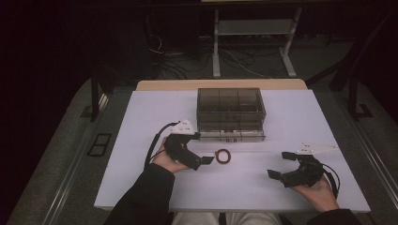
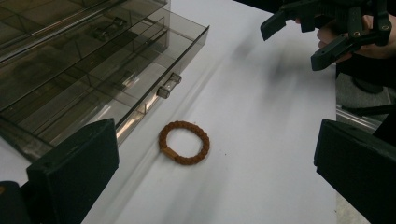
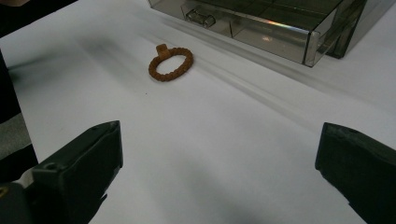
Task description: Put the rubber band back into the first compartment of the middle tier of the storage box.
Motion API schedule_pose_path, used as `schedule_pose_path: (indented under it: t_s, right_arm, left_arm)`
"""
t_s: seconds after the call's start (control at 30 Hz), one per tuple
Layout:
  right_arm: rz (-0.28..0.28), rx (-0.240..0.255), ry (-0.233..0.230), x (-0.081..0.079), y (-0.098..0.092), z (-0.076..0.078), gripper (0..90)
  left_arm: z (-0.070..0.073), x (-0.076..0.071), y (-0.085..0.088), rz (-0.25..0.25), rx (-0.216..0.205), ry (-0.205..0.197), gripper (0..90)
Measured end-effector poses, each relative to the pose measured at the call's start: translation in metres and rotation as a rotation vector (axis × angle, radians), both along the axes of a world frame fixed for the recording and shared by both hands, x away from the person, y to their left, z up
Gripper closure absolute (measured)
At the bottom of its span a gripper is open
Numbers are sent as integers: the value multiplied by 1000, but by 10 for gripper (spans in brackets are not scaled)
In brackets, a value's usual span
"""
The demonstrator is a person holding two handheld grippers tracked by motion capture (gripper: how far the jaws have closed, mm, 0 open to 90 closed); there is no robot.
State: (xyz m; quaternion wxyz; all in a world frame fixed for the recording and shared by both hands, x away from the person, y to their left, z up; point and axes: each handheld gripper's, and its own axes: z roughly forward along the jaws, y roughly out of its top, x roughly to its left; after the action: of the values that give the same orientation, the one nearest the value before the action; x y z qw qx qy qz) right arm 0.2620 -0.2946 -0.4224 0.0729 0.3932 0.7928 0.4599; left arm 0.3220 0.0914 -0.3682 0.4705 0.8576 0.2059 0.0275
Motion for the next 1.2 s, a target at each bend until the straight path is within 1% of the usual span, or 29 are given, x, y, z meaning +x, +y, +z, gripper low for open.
schedule_pose_path:
  t_s: [0.07, 0.17, 0.5, 0.63, 0.97, 1.03, 1.13, 1.2]
  right_arm:
    - [0, 0, -1, 0, 0, 0, 2]
    - [0, 0, -2, 0, 0, 0, 2]
    - [-1, 1, 2, 0, -1, 0, 2]
    - [-1, 2, 3, 0, -1, 0, 2]
    - [4, -3, -2, 0, -1, 0, 2]
    - [2, 0, -1, 0, -1, 0, 2]
    - [0, 1, 3, 0, -1, 0, 2]
    - [0, 1, 3, 0, -1, 0, 2]
  left_arm:
    - [0, 1, -2, -3, -1, 3, 0]
    - [0, 3, -9, -17, 9, 5, 0]
    - [-4, 7, -23, -40, 30, 15, 0]
    - [-6, 9, -30, -46, 30, 20, 0]
    - [-13, 14, -45, -72, 58, 30, 0]
    - [-14, 14, -46, -73, 57, 32, 0]
    - [-17, 16, -51, -87, 77, 31, 0]
    - [-18, 17, -53, -92, 82, 31, 0]
